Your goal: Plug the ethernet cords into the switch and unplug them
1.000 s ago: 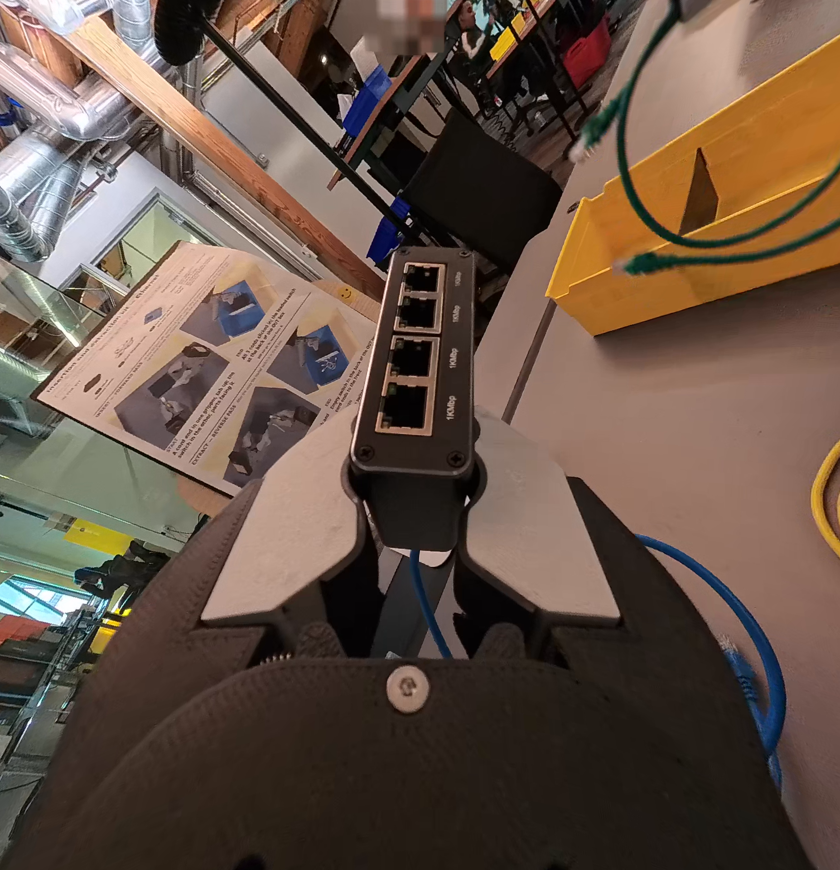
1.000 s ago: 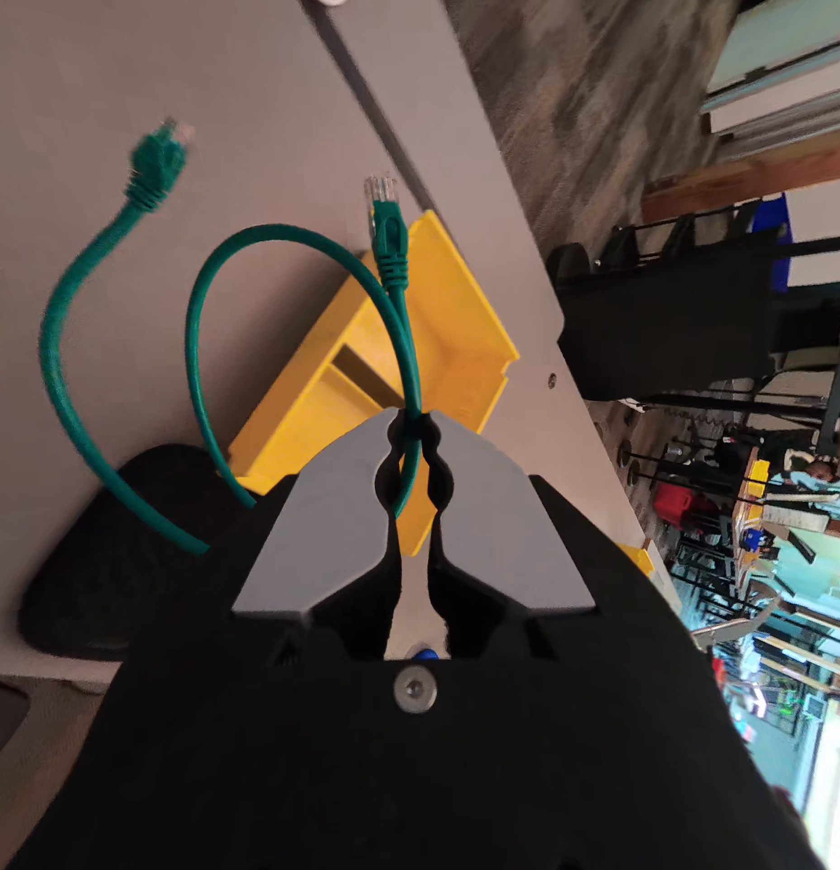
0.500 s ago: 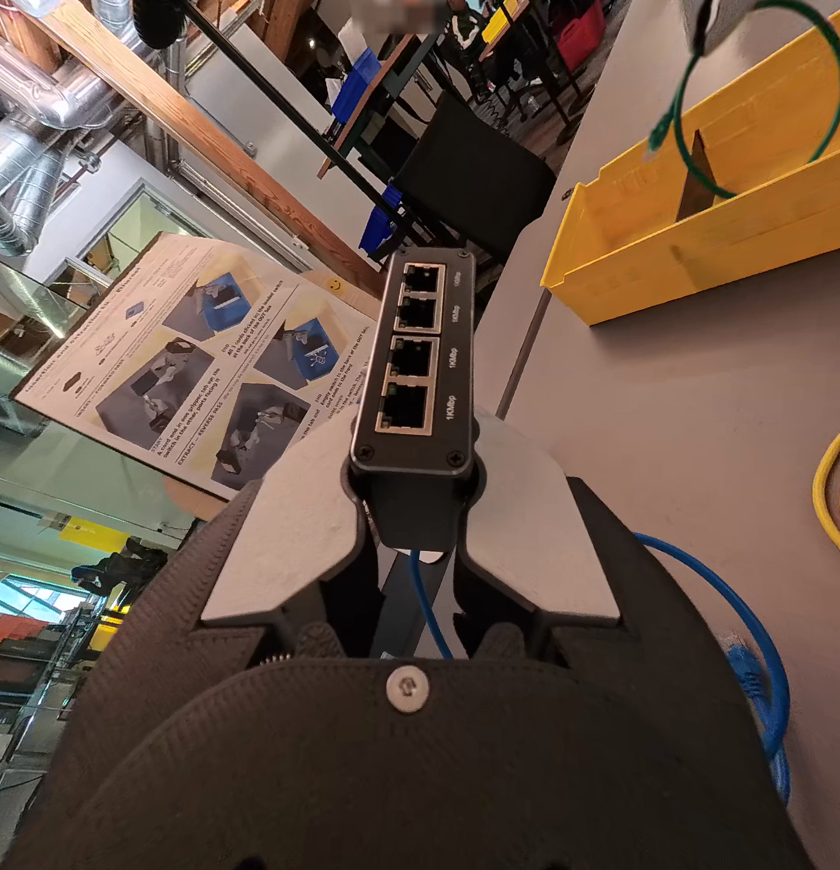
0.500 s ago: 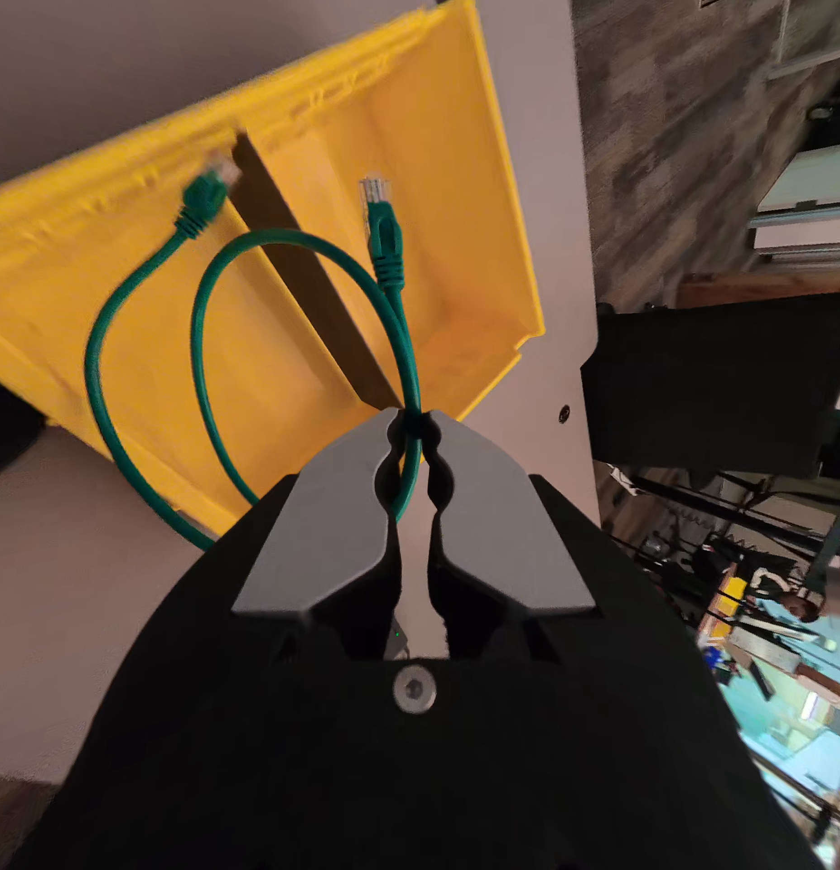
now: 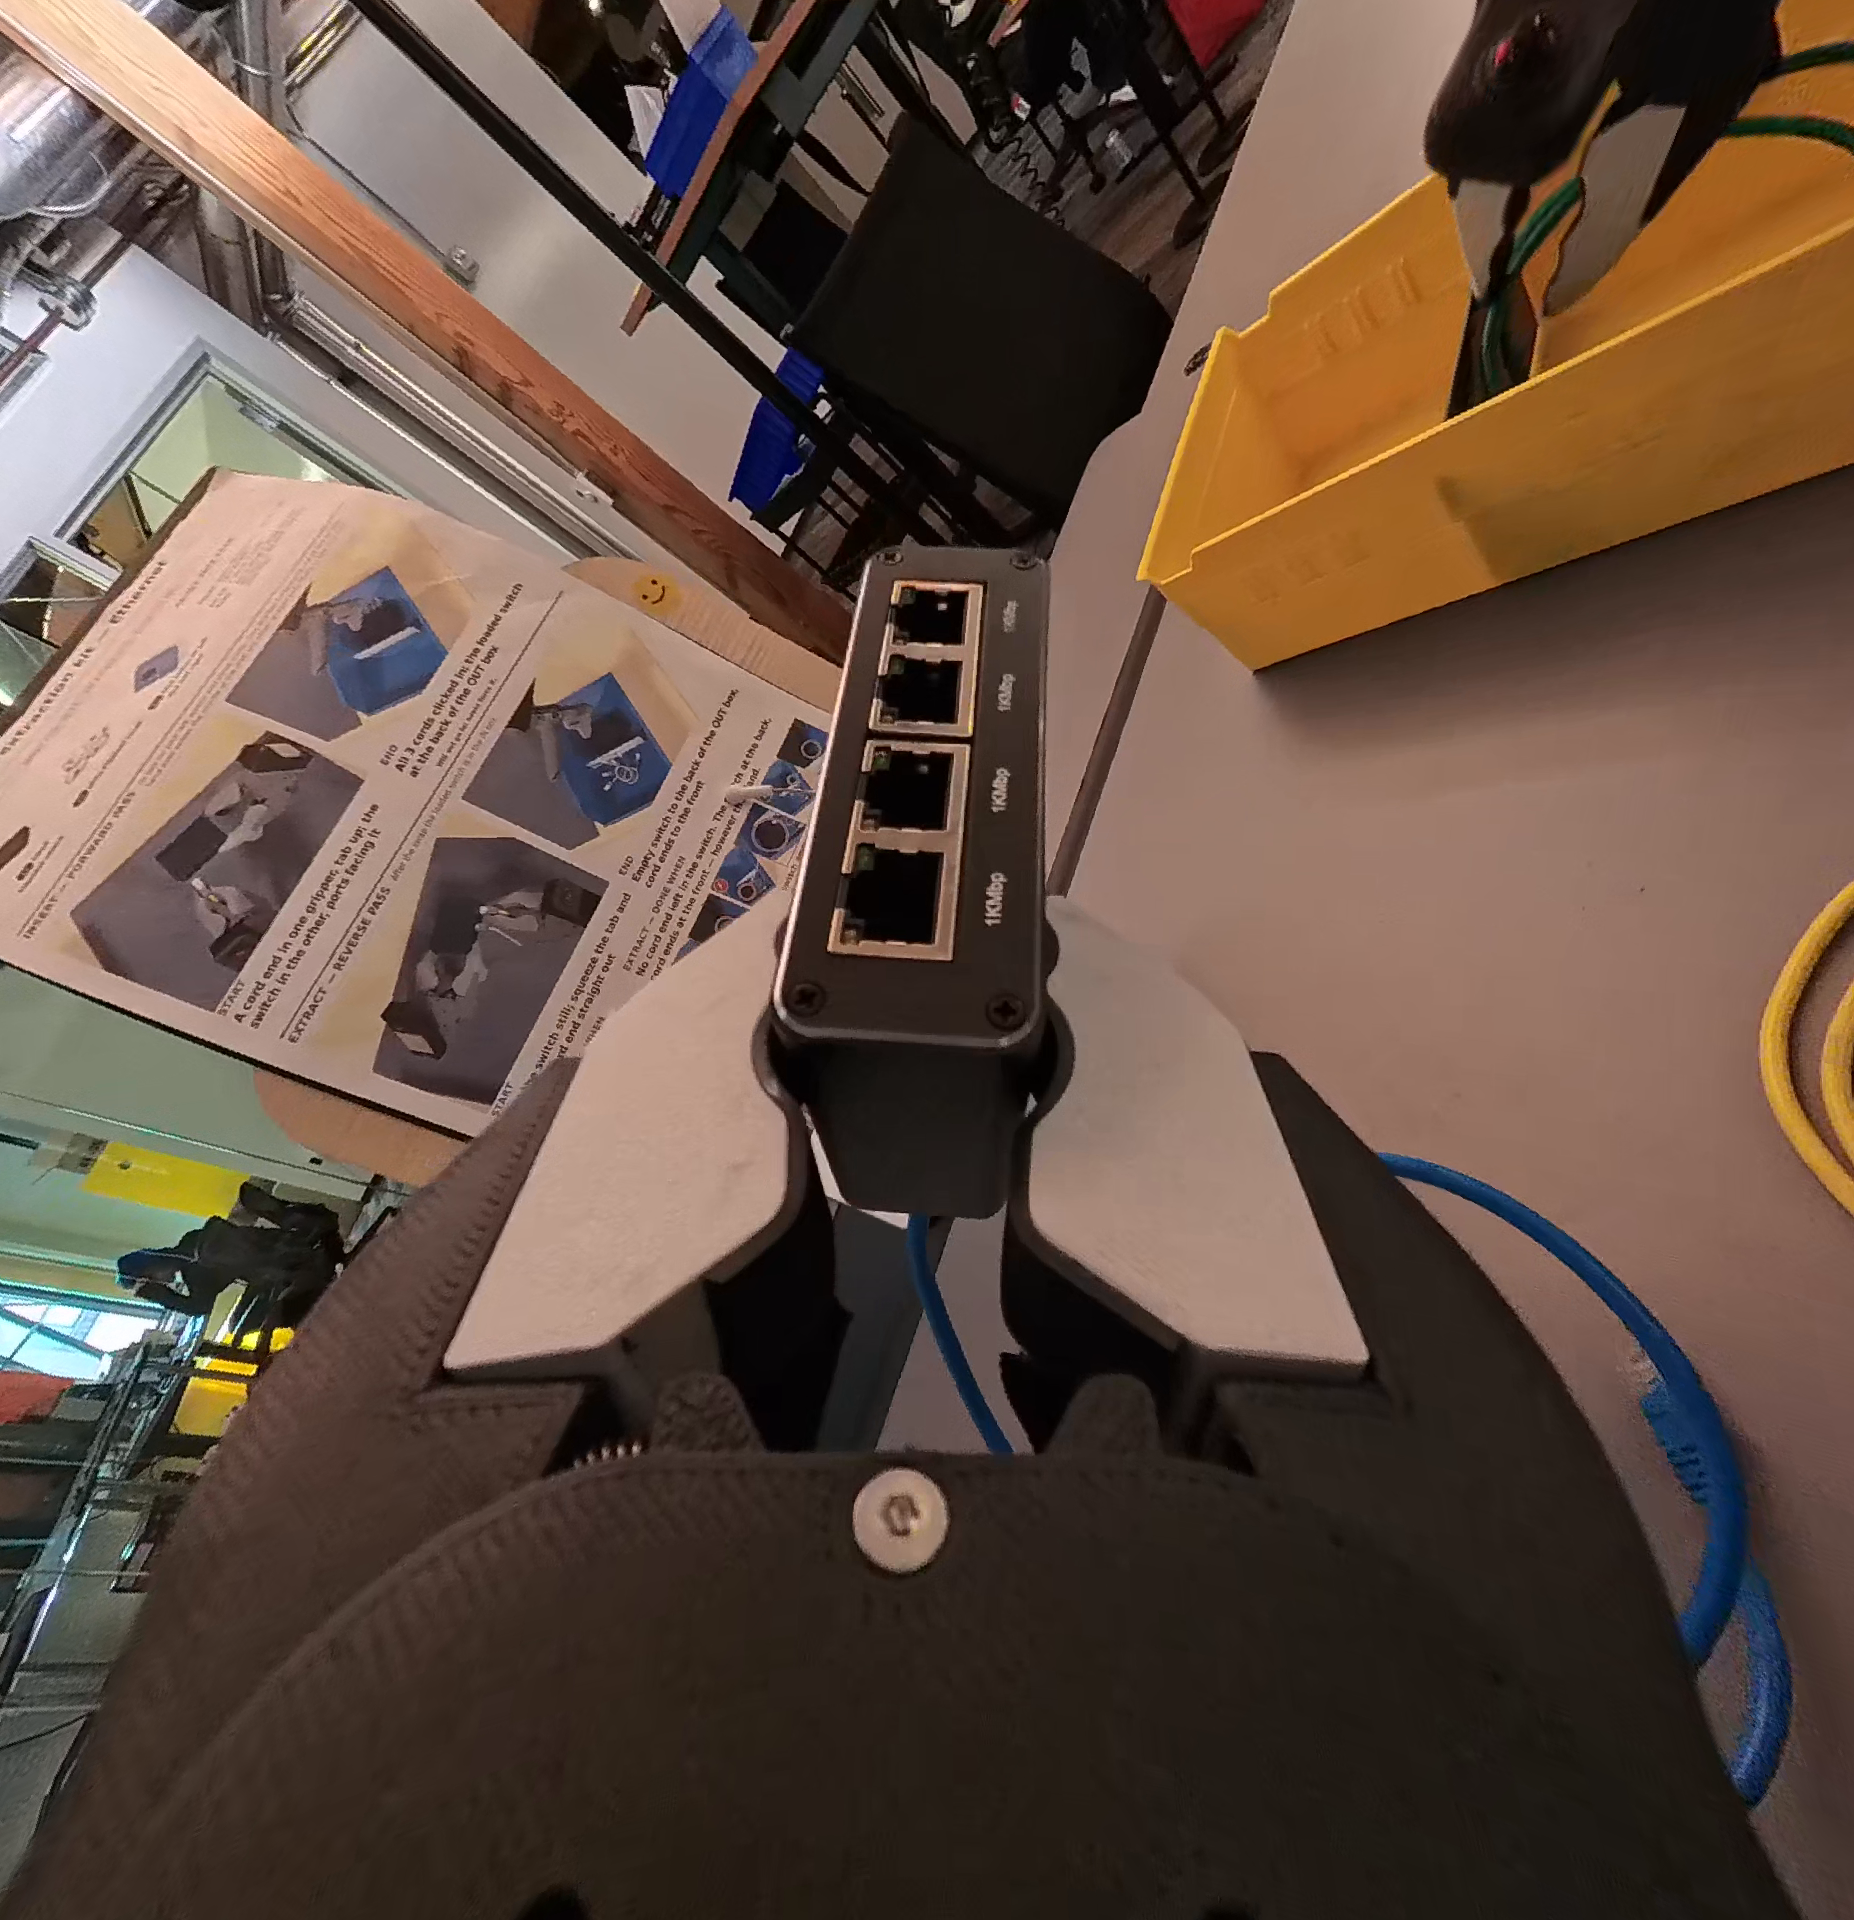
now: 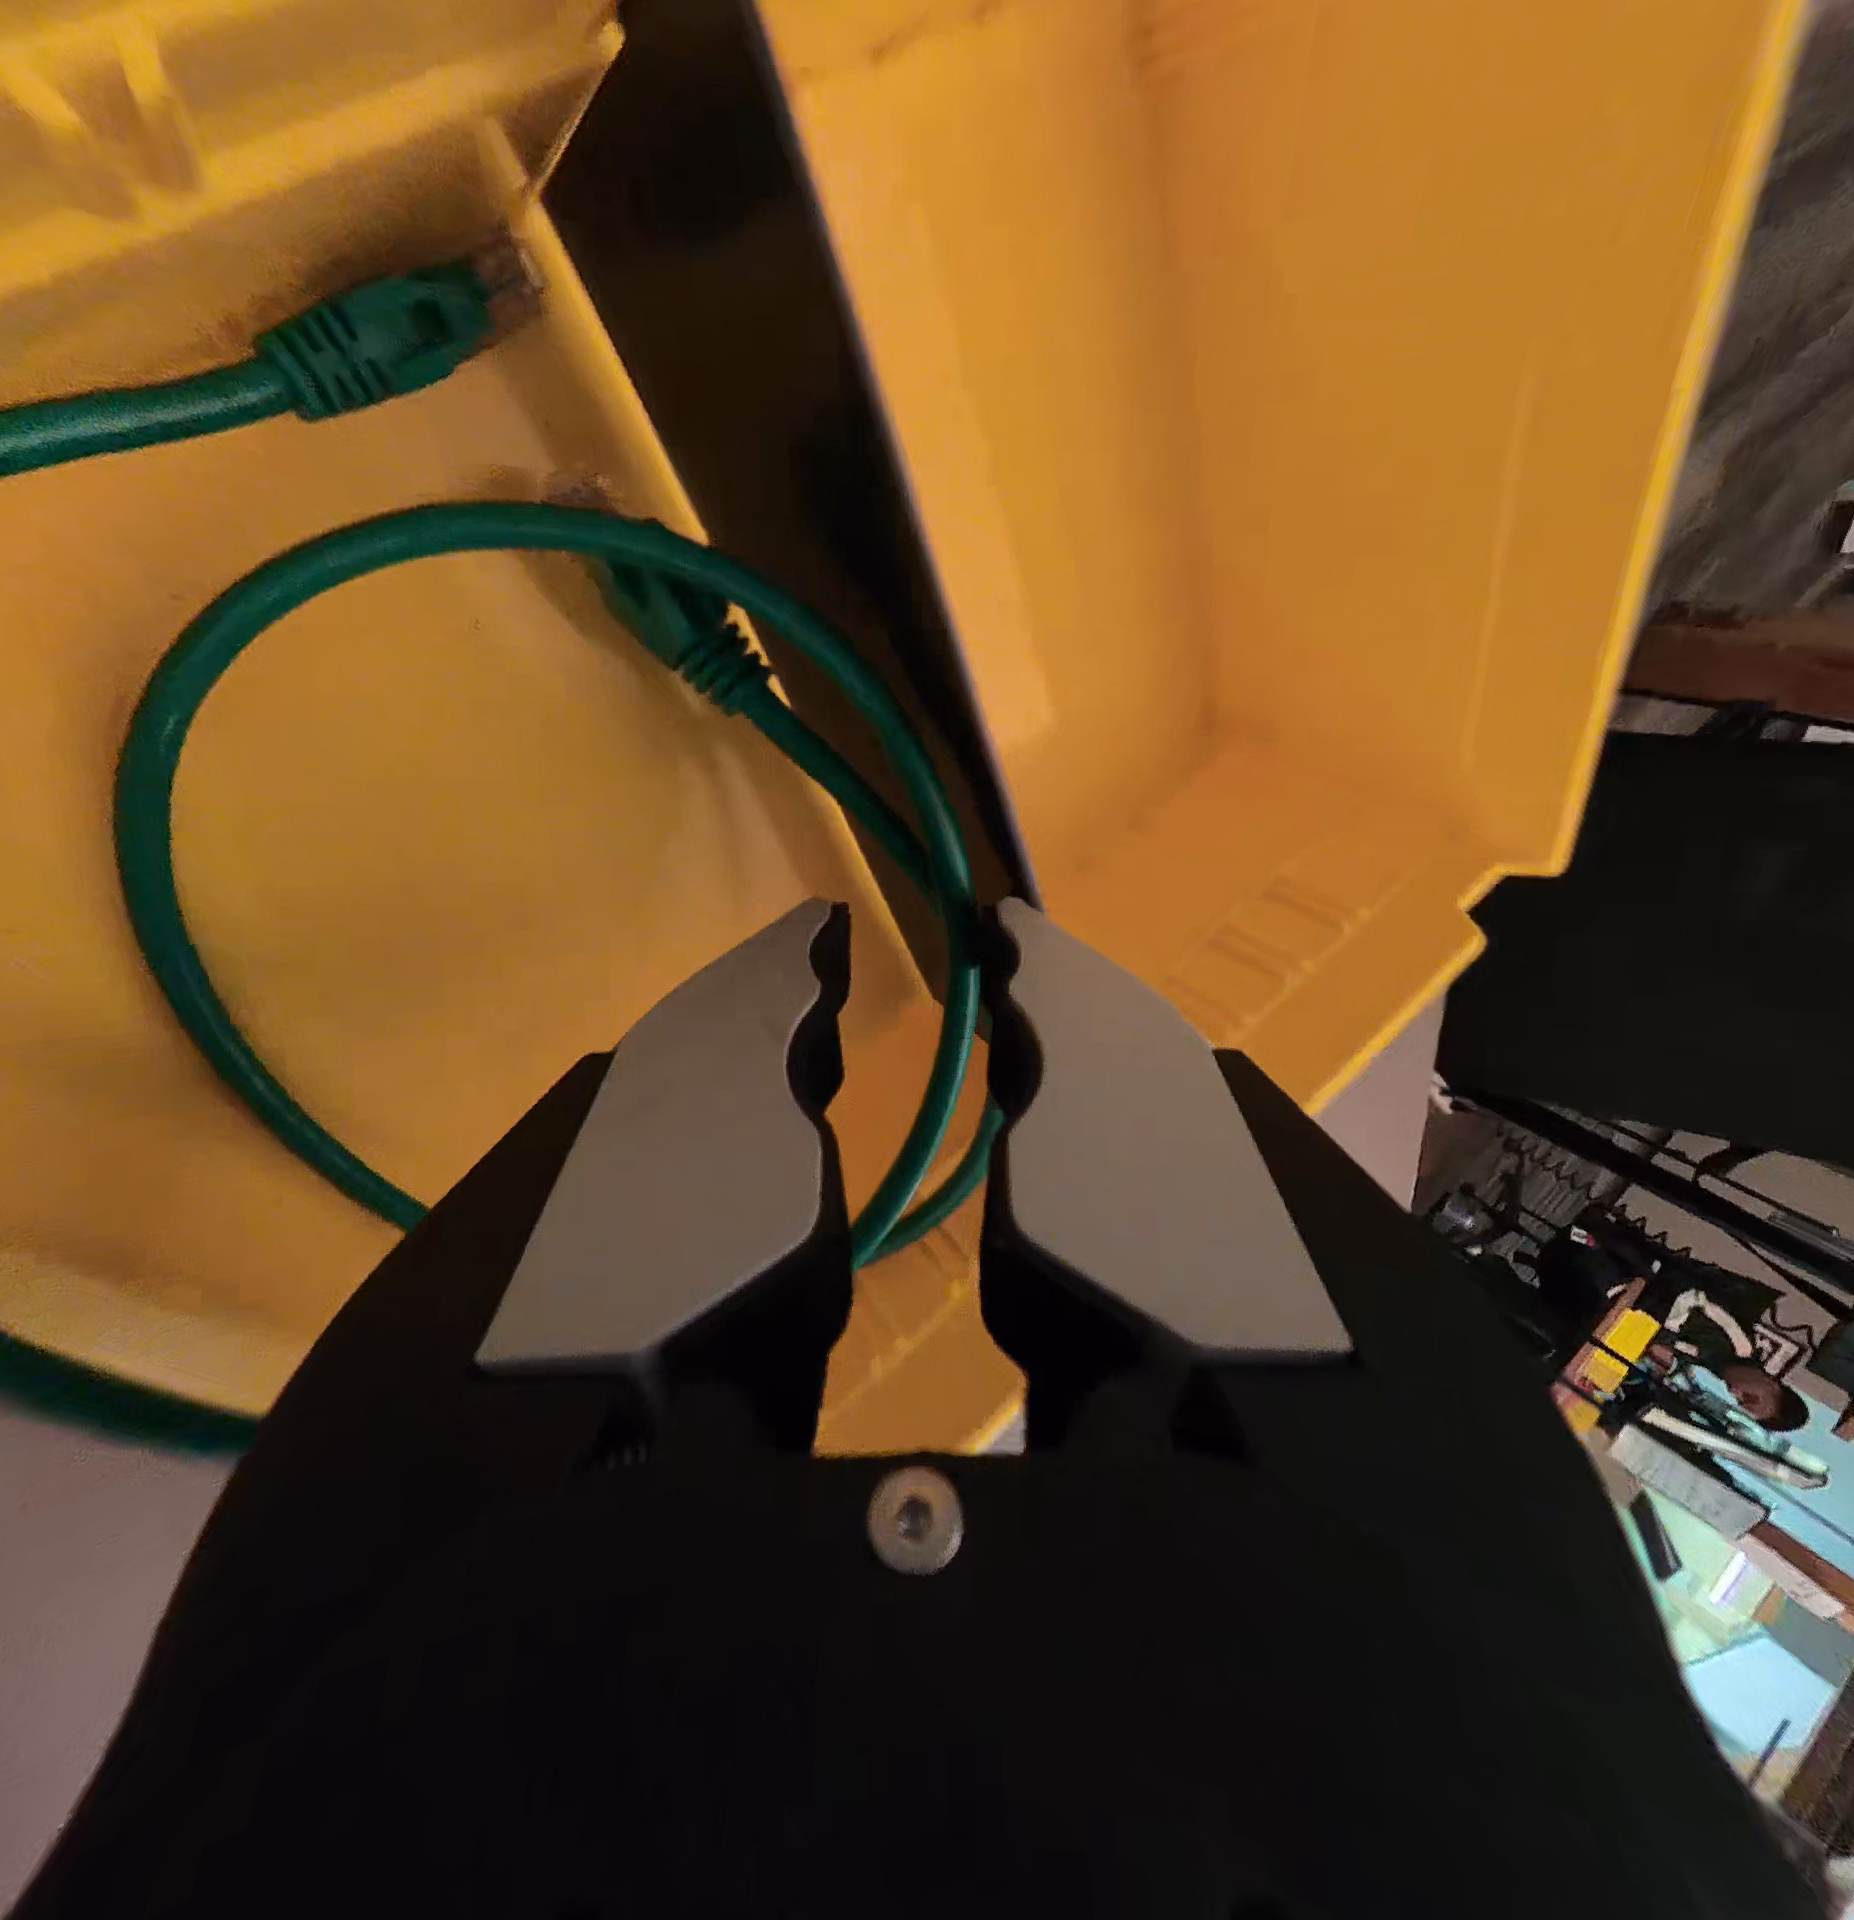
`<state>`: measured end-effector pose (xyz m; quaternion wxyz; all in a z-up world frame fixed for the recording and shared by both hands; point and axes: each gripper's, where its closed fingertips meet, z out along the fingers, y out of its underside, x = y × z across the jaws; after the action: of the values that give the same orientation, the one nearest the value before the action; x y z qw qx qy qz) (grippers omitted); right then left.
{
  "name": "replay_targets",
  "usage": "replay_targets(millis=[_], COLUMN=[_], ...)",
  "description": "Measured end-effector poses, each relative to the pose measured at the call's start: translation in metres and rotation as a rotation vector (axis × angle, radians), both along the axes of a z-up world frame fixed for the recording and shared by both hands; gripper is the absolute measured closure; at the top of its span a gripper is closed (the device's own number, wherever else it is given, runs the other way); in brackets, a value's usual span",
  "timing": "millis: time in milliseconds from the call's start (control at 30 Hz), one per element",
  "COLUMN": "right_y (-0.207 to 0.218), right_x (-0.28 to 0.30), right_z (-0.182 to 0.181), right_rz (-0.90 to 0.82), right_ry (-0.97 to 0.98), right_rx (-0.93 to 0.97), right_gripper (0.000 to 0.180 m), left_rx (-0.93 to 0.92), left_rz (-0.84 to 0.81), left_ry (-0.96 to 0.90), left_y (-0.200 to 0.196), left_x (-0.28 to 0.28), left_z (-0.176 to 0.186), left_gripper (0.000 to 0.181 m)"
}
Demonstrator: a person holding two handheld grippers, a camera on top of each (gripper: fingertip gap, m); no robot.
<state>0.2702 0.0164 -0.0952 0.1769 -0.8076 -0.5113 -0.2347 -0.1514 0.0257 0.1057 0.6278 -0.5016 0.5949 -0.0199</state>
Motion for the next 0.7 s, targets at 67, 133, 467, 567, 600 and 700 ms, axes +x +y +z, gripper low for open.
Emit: replay_targets(millis=[67,133,467,567,600,700], right_y=[0.002,-0.005,-0.191,-0.202,-0.202,-0.195], right_x=[-0.001,-0.021,-0.307,-0.307,-0.308,-0.311], right_z=[0.033,0.081,-0.011,-0.050,-0.055,-0.060], right_rz=[-0.058,-0.076,0.623,0.712,0.697,0.699], right_ry=[-0.028,-0.031,0.460,0.323,0.337,0.369], right_rx=[0.103,0.252,-0.282,-0.355,-0.392,-0.441], right_gripper=[0.151,0.148,0.140,0.143,0.144,0.144], left_rx=[-0.004,-0.003,-0.010,-0.010,-0.008,-0.001], left_rz=[0.003,0.008,0.006,-0.006,-0.010,-0.017], left_ry=[-0.005,-0.012,-0.021,-0.017,-0.015,-0.010], left_y=[0.001,0.002,0.003,-0.001,-0.002,-0.005], left_x=[-0.002,-0.005,-0.009,-0.007,-0.006,-0.003], left_z=[0.001,0.003,0.005,0.005,0.005,0.005], left_gripper=[0.145,0.145,0.145,0.145,0.145,0.145])
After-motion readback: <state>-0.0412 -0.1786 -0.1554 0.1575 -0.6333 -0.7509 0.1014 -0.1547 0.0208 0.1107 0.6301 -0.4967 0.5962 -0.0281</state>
